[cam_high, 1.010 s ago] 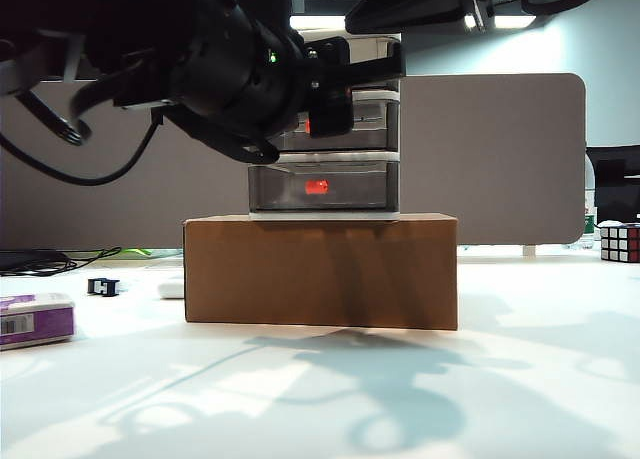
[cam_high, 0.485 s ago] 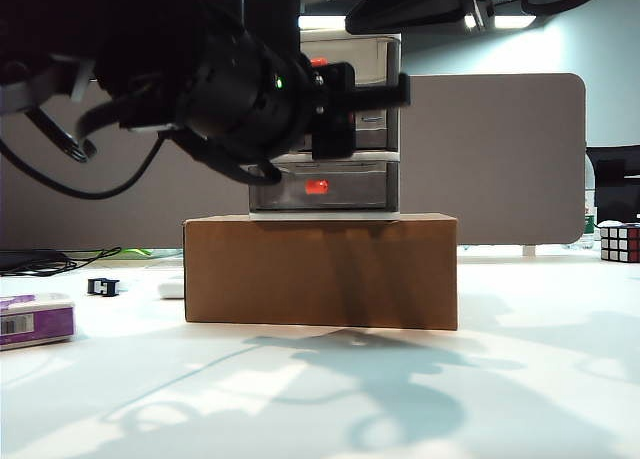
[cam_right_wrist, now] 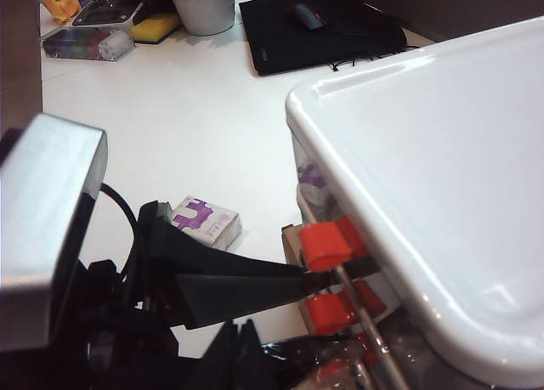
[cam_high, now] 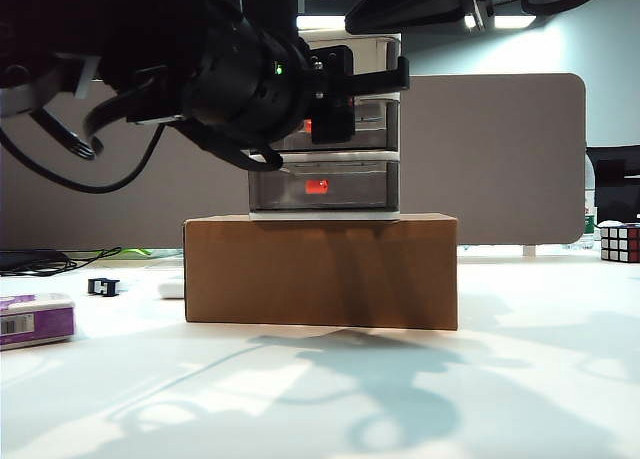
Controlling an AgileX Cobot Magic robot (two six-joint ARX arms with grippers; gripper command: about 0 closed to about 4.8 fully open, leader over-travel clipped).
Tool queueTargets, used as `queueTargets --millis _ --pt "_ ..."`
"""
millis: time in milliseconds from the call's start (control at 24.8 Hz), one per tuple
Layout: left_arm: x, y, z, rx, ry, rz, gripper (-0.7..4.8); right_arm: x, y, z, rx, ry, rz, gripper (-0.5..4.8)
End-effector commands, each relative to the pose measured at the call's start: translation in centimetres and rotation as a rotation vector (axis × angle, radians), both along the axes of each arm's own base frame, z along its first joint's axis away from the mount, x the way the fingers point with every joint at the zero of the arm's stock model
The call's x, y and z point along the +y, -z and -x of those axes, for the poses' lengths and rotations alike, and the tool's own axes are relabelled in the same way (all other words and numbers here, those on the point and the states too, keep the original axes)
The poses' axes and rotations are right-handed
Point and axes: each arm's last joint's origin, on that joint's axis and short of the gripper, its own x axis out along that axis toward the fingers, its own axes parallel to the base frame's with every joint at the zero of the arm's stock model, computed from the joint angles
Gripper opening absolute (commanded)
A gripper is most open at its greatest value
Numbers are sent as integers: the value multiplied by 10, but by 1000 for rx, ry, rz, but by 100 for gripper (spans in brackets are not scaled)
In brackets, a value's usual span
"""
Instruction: Open the second layer of the drawer on the table, pick up a pack of napkins on the table and put it in, and finally close the drawer.
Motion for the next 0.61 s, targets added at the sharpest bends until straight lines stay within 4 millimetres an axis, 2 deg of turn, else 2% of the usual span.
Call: queueTargets --millis 40,242,323,606 --pt "-1 -3 0 -11 -4 12 150 0 -4 0 -23 -3 -9 -5" --pt "-1 -2 0 -3 -4 1 140 0 -4 0 -23 -3 -9 -5" --pt "-1 -1 0 0 -5 -3 120 0 -4 0 -23 -3 -9 -5" --pt "-1 -1 0 4 -5 -4 118 0 -4 0 -23 -3 -9 -5"
